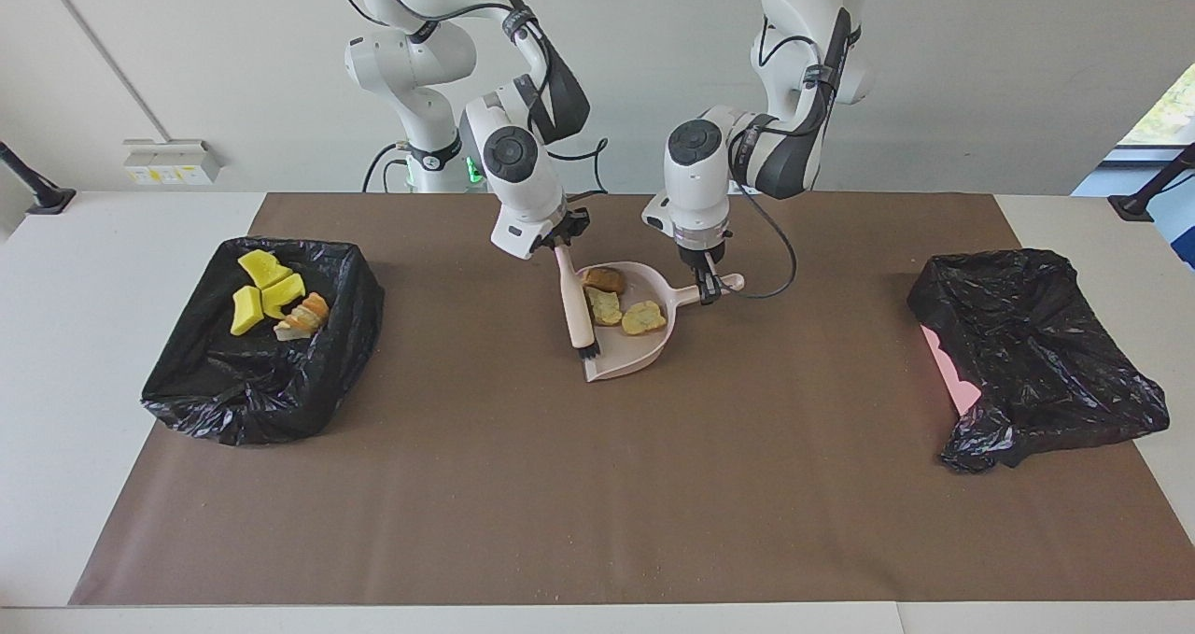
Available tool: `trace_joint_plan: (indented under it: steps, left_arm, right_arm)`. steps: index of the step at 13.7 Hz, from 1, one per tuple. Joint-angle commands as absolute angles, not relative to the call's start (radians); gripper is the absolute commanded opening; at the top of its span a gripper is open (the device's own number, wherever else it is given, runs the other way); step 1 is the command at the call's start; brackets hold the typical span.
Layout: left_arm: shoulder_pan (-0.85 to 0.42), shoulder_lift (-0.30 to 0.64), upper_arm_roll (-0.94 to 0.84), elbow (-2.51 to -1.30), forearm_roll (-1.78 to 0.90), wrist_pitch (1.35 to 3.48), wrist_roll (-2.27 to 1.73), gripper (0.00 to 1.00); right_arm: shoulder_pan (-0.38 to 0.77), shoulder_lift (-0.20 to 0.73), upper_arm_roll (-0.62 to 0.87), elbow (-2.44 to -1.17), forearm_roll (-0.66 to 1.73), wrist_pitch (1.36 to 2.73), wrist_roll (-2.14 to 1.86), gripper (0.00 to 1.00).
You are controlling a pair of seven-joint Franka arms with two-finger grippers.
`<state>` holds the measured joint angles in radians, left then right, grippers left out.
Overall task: Sweep and dump trash in bin
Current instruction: 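Sweep the tan pieces into the dustpan with the brush in the right gripper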
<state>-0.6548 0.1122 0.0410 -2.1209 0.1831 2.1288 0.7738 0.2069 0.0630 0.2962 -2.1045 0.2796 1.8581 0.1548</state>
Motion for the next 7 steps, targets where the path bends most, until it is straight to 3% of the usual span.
trace_joint_plan:
  steps: [1, 7]
  left_arm:
    - [-0.608, 0.090, 0.041, -2.154, 0.193, 2.146, 0.827, 0.00]
    - [-0.448, 0.035, 0.041, -2.131, 0.189, 2.132, 1.014, 0.00]
  right_arm:
    - [0.166, 0.042, 0.296, -2.027, 0.154, 1.743, 0.190, 0.00]
    - [0.167, -0.003, 0.301, -2.043, 0.026, 1.683, 0.279, 0.00]
